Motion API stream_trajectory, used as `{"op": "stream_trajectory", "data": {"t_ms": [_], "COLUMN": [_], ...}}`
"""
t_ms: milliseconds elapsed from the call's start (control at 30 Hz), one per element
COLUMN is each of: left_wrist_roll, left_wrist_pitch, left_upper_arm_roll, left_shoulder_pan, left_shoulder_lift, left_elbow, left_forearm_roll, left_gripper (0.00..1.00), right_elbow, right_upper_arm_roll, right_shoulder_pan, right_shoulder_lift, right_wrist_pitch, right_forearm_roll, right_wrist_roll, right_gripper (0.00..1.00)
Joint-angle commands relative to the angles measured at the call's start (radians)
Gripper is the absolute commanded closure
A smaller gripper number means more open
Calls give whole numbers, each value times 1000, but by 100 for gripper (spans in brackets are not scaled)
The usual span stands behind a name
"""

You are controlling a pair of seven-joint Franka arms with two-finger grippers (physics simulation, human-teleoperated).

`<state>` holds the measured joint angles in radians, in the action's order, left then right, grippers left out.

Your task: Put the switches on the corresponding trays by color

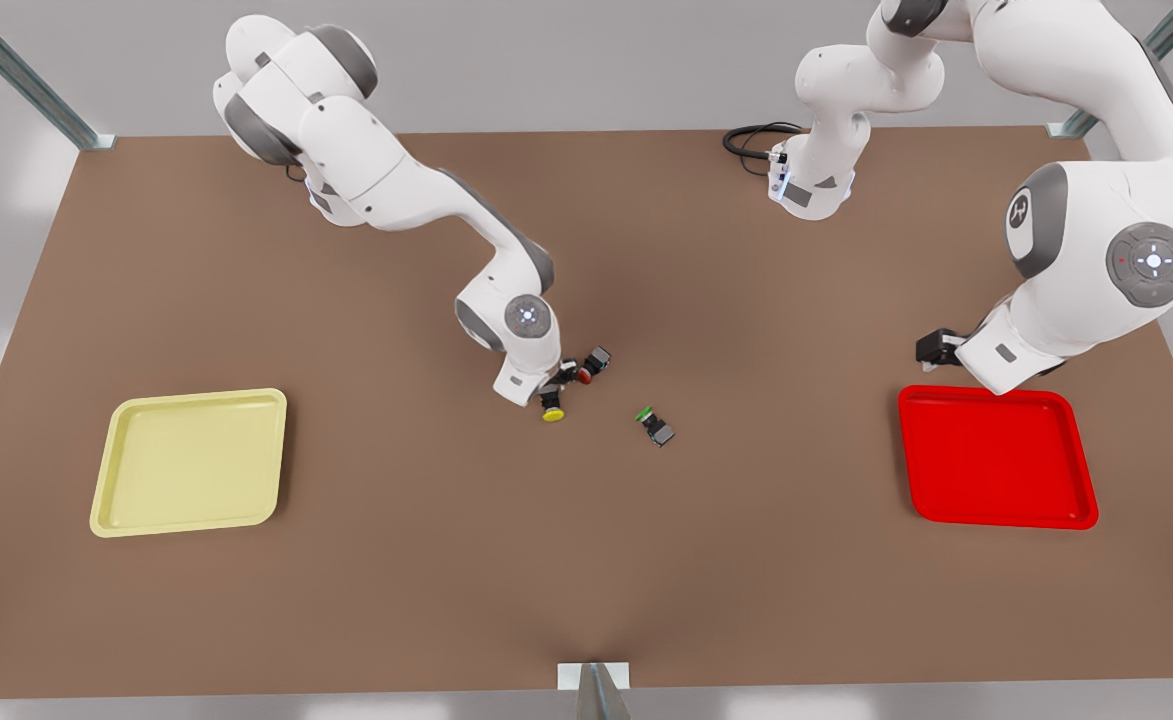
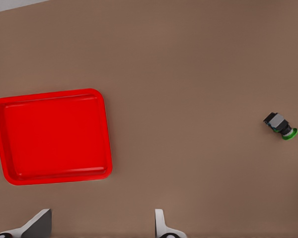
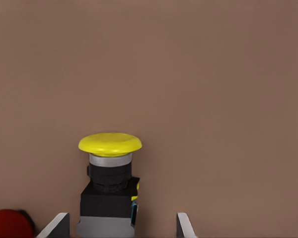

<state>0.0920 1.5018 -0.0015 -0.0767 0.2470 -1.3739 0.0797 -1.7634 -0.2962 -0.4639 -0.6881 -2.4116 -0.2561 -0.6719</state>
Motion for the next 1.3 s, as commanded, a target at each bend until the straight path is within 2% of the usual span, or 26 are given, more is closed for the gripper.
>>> {"op": "stream_trajectory", "data": {"t_ms": [0,367,733,833,1067,1267], "left_wrist_roll": [0,-2,-2,-2,-20,-20], "left_wrist_pitch": [0,-8,-32,-37,-37,-38], "left_upper_arm_roll": [0,0,0,3,3,2], "left_shoulder_pan": [0,-2,0,-2,-2,-2], "left_shoulder_lift": [0,1,-6,-8,-3,-3], "left_elbow": [-1,-1,4,3,6,6], "left_forearm_roll": [0,2,5,5,8,8], "left_gripper": [0,0,0,0,0,0], "right_elbow": [1,22,19,19,18,19], "right_upper_arm_roll": [0,0,0,0,0,0], "right_shoulder_pan": [-1,-1,-7,-7,-9,-10], "right_shoulder_lift": [-1,-36,-37,-41,-42,-42], "right_wrist_pitch": [-1,-23,-23,-23,-23,-23], "right_forearm_roll": [0,1,0,0,0,0], "right_wrist_roll": [0,-2,-25,-25,-25,-28], "right_gripper": [17,23,39,39,45,46]}}
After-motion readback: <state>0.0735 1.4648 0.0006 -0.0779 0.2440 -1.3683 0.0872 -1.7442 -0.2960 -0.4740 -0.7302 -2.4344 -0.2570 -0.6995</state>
